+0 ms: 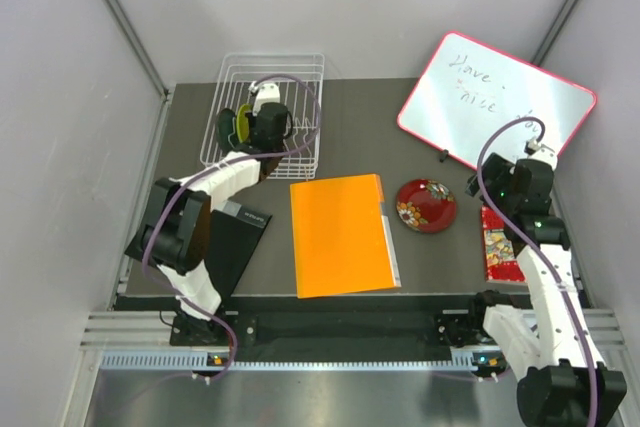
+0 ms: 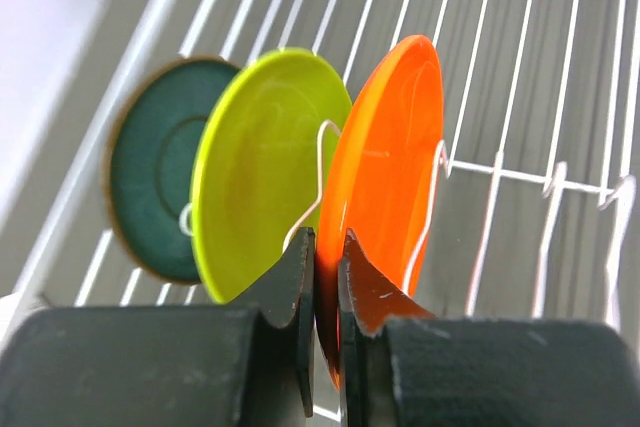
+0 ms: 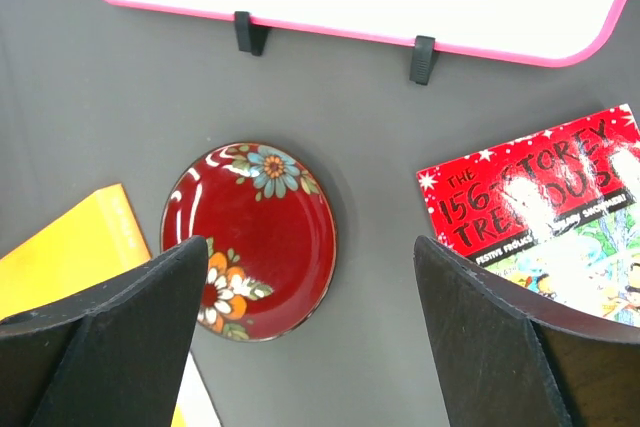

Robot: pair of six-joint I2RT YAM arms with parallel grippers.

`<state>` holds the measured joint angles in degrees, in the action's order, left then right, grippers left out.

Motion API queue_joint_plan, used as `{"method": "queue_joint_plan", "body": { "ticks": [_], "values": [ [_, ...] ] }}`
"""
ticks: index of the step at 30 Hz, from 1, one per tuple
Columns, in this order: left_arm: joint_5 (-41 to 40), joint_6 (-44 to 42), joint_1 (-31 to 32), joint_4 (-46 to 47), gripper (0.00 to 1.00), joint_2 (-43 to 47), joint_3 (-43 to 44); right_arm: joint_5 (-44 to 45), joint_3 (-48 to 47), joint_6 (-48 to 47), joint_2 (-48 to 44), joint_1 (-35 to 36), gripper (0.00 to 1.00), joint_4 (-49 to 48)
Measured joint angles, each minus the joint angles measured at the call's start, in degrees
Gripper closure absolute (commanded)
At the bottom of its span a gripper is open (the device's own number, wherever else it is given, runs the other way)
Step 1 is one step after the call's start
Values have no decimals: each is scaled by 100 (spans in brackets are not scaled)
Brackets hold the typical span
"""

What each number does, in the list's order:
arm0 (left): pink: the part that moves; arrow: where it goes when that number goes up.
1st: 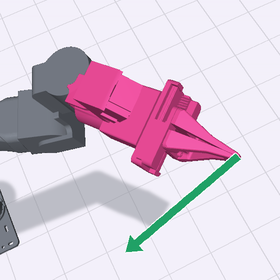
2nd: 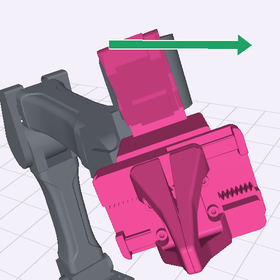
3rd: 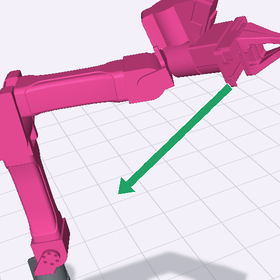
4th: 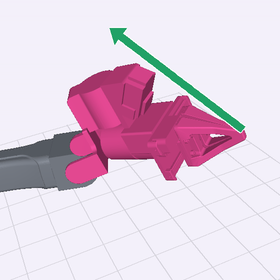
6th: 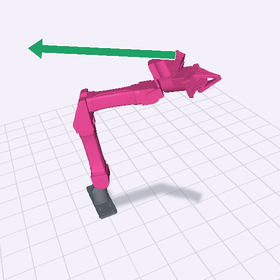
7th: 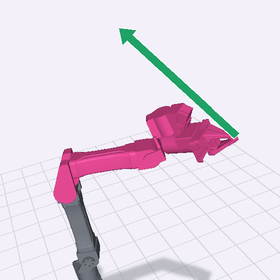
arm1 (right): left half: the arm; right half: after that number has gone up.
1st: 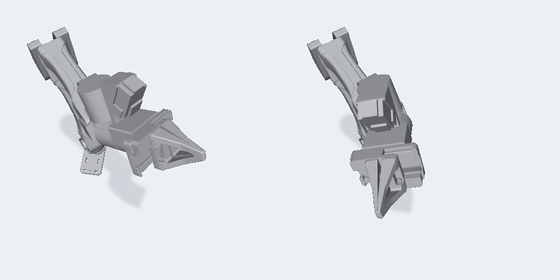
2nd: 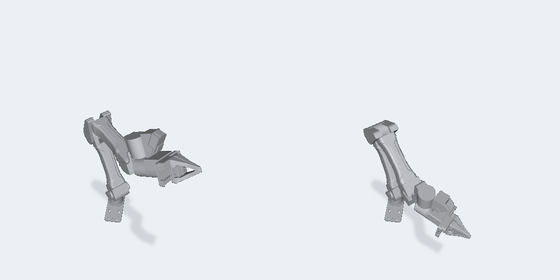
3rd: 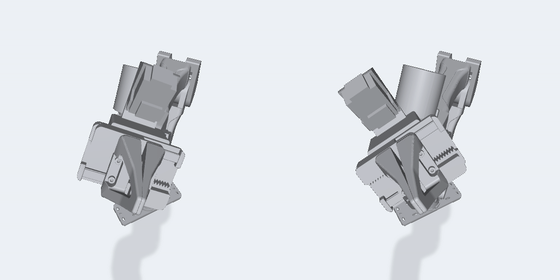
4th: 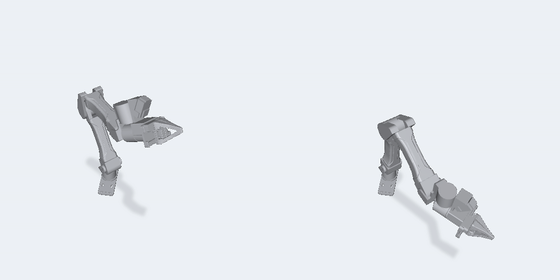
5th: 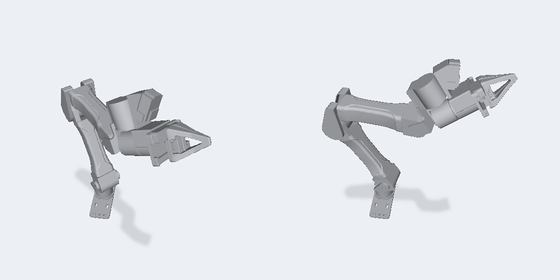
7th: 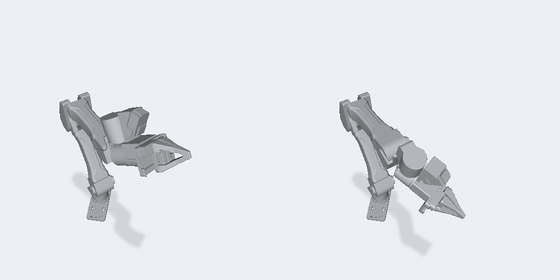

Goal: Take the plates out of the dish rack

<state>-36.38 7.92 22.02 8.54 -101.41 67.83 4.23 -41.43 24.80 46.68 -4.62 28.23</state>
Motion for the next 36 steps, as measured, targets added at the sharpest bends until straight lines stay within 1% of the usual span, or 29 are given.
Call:
{"method": "queue_joint_plan", "body": {
  "ticks": [4, 6, 8, 11, 14, 16, 18, 19, 23, 25, 30, 36],
  "values": [
    [-645, -293, 289, 87, 100, 332, -52, -144, 0, -17, -118, 2, 16, 68],
    [-833, -365, 354, 103, 100, 581, -85, -208, 2, -15, -116, 9, 16, 76],
    [-920, -358, 385, 98, 100, 874, -120, -343, 4, -15, -116, 13, 16, 63],
    [-824, -197, 407, 2, 100, 1344, -162, -671, 31, 22, -116, 24, 16, 0],
    [-173, 170, 411, -238, 100, 1849, -170, -1200, 205, 140, -116, 44, 16, -396],
    [479, 529, 433, -387, 100, 2098, -175, -1515, 356, 267, -111, 96, 16, -673],
    [1163, 887, 479, -422, 100, 2214, -197, -1834, 551, 446, -83, 210, 16, -1071],
    [1532, 1078, 514, -417, 100, 2229, -227, -1882, 573, 472, -72, 271, 16, -1117],
    [2914, 1779, 684, -339, 100, 2133, -538, -2076, 651, 743, 188, 905, 16, -1707],
    [3373, 2020, 798, -339, 100, 1930, -581, -2129, 651, 896, 389, 1287, 16, -2057],
    [4159, 2446, 975, -243, 100, 1530, -651, -2240, 658, 1296, 824, 1805, 16, -2900],
    [4660, 2763, 1150, -31, 100, 1460, -684, -2341, 693, 1600, 1325, 1915, 19, -3646]
  ]
}}
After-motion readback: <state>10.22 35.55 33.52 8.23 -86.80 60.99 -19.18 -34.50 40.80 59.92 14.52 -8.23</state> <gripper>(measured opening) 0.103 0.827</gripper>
